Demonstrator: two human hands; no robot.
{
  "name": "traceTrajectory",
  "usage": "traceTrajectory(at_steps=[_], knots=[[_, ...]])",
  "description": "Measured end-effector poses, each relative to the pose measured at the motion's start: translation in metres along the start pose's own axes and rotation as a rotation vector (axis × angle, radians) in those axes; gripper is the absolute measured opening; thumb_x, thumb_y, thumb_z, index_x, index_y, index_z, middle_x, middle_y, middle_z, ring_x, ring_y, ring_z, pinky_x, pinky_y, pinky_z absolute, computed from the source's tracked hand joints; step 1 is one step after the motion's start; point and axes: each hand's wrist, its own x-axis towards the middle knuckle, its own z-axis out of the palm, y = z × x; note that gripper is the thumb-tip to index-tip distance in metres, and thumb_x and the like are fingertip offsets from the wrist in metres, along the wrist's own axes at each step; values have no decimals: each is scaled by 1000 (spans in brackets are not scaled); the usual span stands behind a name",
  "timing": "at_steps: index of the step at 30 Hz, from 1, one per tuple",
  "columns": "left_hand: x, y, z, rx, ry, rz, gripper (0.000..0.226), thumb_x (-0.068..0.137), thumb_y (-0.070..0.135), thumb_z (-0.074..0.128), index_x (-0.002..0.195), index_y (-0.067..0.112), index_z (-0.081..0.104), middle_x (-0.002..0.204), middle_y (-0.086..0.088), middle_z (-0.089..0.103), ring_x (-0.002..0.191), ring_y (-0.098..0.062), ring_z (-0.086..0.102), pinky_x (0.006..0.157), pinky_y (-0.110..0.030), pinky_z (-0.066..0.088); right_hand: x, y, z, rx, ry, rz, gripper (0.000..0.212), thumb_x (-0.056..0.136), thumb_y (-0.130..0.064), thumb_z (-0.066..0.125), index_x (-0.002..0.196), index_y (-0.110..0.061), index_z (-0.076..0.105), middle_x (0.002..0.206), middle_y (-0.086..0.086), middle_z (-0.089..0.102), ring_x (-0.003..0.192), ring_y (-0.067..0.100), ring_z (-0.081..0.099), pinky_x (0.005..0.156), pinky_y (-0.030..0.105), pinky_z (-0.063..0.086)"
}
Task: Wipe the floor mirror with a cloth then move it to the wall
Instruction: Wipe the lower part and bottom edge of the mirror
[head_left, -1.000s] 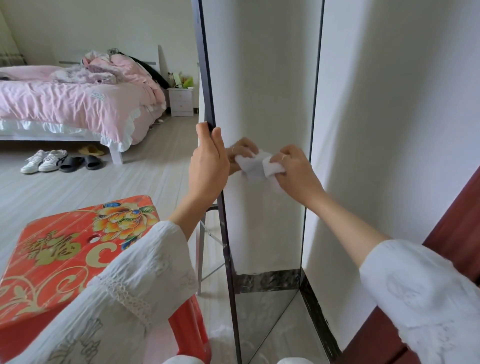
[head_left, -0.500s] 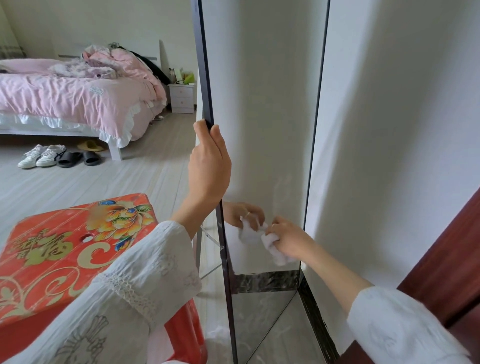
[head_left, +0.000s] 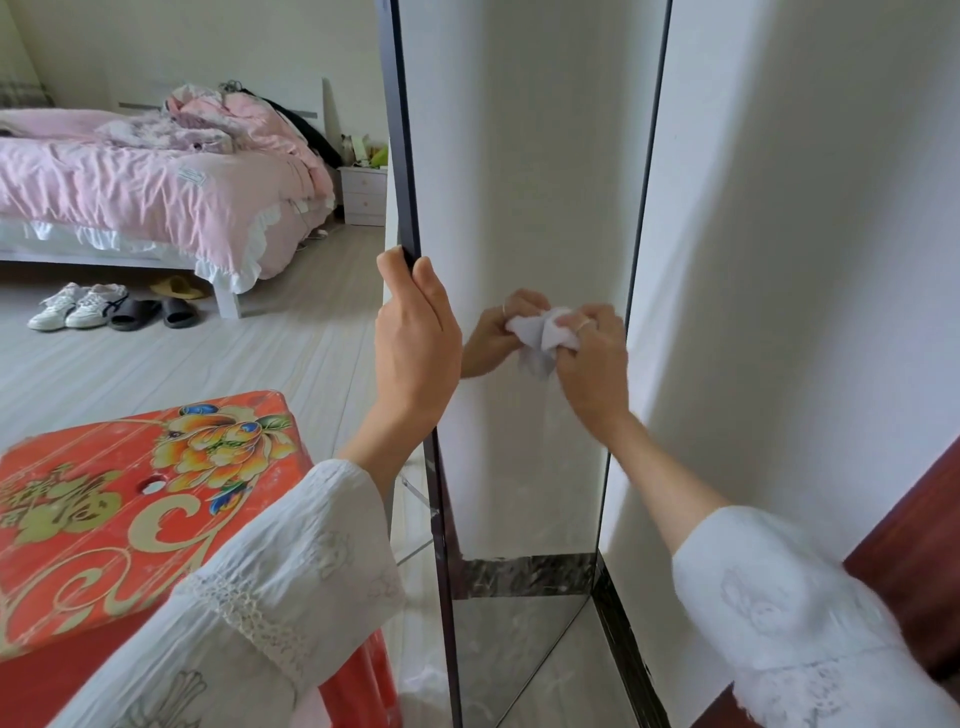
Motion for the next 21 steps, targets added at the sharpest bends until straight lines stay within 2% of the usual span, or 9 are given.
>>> traceTrajectory(at_steps=[2,4,6,9,10,12,15,17,21], knots=[[0,-1,1,4,12,3,26,99,22,22,104,0,35,48,4,28,39,-18,28,42,-28,18,-35,10,16,6,-51,28,27,71,0,51,92,3,67,107,24,54,99,40,52,79,20,33],[0,-2,2,-6,19,1,20,99,22,21,98,6,33,48,4,28,39,-16,27,42,-29,18,-65,23,22,-29,-179,80,23,75,-1,53,92,5,67,111,21,53,104,37,48,80,17,30],[1,-3,2,-3,20,0,13,99,22,21,93,13,27,49,5,27,39,-14,28,40,-25,19,-81,39,20,-86,-365,106,20,81,0,53,94,5,68,114,17,52,109,33,45,83,20,30],[0,-3,4,-8,22,-3,12,99,22,21,91,15,25,49,6,27,39,-11,32,38,-21,18,-80,58,7,-252,-782,102,27,86,-4,43,98,-1,67,114,12,52,106,28,50,87,29,39],[0,-3,4,-12,20,-1,12,99,22,21,91,14,25,49,6,27,39,-11,32,38,-21,18,-74,62,3,-318,-840,103,29,86,-5,42,102,-3,66,114,13,54,105,28,53,87,30,40],[-1,-3,4,-14,19,-2,12,99,23,21,91,15,25,49,6,27,39,-11,31,38,-21,18,-56,67,-6,-314,-723,149,30,83,-6,45,104,-5,66,111,17,55,103,32,56,84,30,41],[-2,-1,4,-2,17,-16,12,99,24,20,92,15,25,50,4,28,40,-13,29,40,-24,20,-16,63,-18,-218,-372,143,38,70,-14,43,94,1,68,101,25,57,99,35,56,79,29,37],[-3,0,4,-2,19,-20,13,100,23,20,93,14,27,51,4,28,41,-13,27,40,-23,19,16,55,-23,-113,-194,108,47,65,-14,36,96,4,66,107,26,54,101,36,53,83,27,37],[-2,0,5,-9,40,-37,23,100,22,21,102,4,35,51,4,28,42,-13,27,42,-27,20,53,33,-17,-18,-60,36,27,77,-4,44,94,5,63,112,22,50,104,35,50,84,26,38]])
